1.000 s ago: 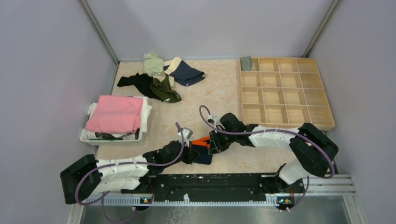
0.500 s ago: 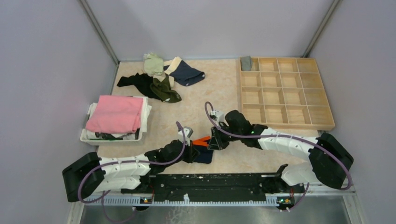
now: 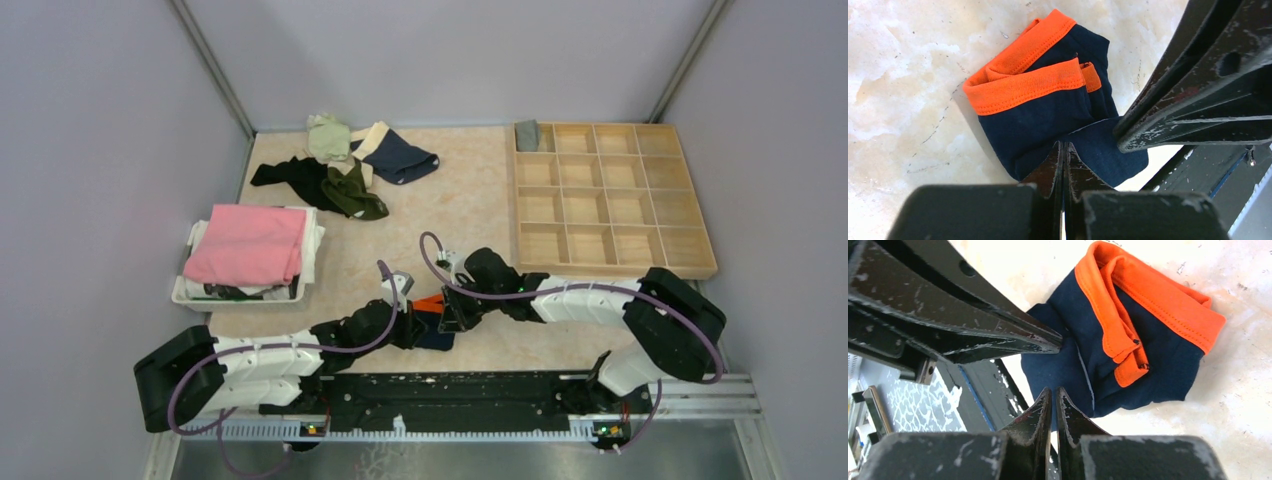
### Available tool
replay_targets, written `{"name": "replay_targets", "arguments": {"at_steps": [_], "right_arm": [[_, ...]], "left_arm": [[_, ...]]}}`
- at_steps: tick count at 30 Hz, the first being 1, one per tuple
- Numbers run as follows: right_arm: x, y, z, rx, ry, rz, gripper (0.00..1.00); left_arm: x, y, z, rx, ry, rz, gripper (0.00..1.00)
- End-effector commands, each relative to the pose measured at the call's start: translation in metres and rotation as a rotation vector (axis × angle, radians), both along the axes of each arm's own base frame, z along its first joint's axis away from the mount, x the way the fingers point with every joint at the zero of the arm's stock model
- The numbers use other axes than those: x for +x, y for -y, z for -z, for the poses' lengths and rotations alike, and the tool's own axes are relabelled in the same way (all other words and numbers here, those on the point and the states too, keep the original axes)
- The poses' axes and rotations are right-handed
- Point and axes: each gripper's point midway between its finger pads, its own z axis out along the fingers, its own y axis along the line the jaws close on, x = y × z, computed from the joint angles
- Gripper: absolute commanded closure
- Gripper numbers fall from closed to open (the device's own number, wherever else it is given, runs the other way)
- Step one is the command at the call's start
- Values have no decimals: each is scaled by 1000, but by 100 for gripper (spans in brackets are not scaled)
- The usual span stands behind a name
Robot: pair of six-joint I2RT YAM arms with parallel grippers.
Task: Roll the underwear
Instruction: Roll the underwear to the center of the board.
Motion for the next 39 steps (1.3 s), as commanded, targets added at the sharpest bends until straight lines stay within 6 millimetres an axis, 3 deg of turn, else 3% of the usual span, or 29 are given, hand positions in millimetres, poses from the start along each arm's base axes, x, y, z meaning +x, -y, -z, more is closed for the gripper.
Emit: {"name": "replay_targets", "arguments": {"at_steps": [1,18,29,32,39], "right_arm": [[2,2,12,-30,1,21,95],[-4,16,39,-113,-31,31,100],[-5,19,46,-133,-39,36,100],[-5,19,47,-135,-40,37,100],[-5,19,47,-136,-40,36,100]], "left_arm": [[-14,-23,32,138,-73,15,100],[-8,-18,17,105,-48,-2,100],[-10,17,-54,-90,46,115,100],[-14,23,-55,-98,39,148,100],[-19,22,-31,-67,-3,154,100]]}}
